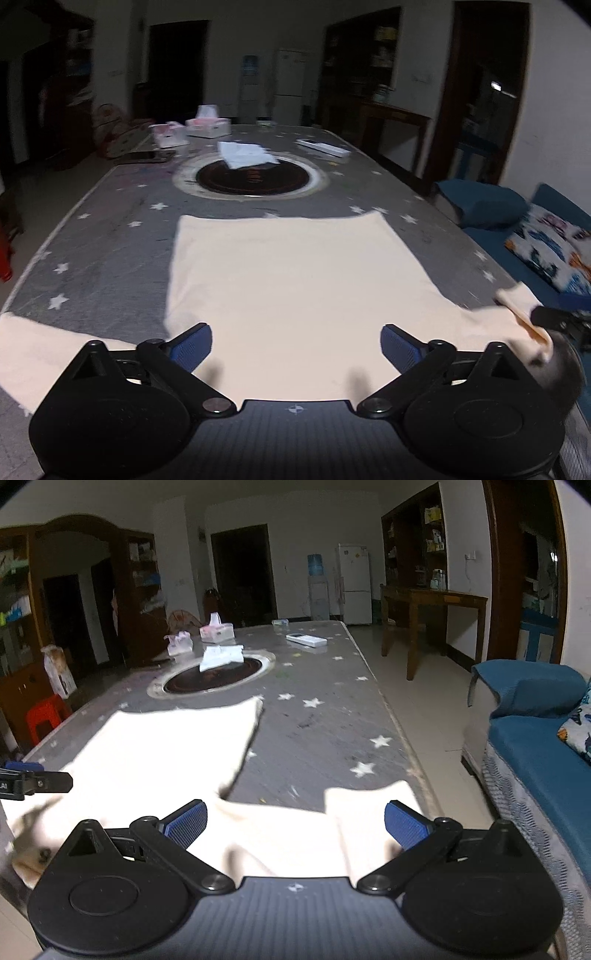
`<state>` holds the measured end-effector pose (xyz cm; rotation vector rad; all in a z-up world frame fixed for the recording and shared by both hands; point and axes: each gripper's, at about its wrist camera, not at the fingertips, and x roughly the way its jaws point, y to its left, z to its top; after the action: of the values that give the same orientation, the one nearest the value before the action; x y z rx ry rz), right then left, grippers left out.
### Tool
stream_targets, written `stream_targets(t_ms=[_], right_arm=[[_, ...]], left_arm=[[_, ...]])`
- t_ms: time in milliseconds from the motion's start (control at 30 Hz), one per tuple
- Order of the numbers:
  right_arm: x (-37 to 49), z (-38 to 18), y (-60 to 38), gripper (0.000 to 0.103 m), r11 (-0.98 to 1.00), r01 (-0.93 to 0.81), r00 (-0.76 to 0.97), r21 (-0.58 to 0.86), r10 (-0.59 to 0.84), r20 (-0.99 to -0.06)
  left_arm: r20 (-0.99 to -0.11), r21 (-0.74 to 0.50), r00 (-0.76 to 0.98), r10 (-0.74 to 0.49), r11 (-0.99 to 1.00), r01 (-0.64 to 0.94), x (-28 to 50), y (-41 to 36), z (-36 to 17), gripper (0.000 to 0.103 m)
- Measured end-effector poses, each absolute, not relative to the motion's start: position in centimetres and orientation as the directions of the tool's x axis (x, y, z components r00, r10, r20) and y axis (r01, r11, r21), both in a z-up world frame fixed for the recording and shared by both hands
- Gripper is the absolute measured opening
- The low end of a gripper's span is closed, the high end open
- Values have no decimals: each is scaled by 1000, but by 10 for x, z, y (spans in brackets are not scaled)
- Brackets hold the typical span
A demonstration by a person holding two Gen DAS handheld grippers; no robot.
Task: Fold clothes
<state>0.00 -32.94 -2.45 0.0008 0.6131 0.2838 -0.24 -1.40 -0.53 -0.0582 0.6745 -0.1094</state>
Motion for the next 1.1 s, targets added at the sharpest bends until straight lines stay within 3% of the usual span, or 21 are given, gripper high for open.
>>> stream_targets(t_ms=[100, 167, 267, 367, 567, 833, 900, 1100], right_arm=[[1, -30, -339, 103, 967, -248, 776, 60, 235, -585], [3, -35, -345, 102, 972, -230, 774, 56, 217, -595], [8, -40, -353, 96, 978, -200, 768, 56, 192, -611], [15, -43, -354, 90, 981, -189, 766, 38, 172, -619], [30, -52, -343, 71, 979, -205, 751, -14, 148, -643], [31, -56, -347, 27, 985, -155, 764, -81, 67, -642], [28, -55, -357, 22, 991, -116, 769, -68, 46, -637], [20, -54, -382, 22, 998, -1, 769, -64, -40, -639]], left_arm=[[-635, -86, 754, -167, 986, 146, -9, -24, -15, 82], [-648, -90, 736, -195, 980, 180, -12, -29, -23, 67], [-671, -104, 704, -231, 970, 219, -14, -35, -32, 58], [-670, -89, 705, -231, 969, 232, -16, -37, -35, 57], [-672, -91, 697, -251, 962, 259, -15, -39, -34, 57], [-669, -86, 697, -258, 959, 271, -16, -41, -35, 58], [-668, -89, 696, -265, 956, 278, -17, -41, -35, 58], [-663, -90, 693, -282, 950, 300, -17, -46, -36, 58]])
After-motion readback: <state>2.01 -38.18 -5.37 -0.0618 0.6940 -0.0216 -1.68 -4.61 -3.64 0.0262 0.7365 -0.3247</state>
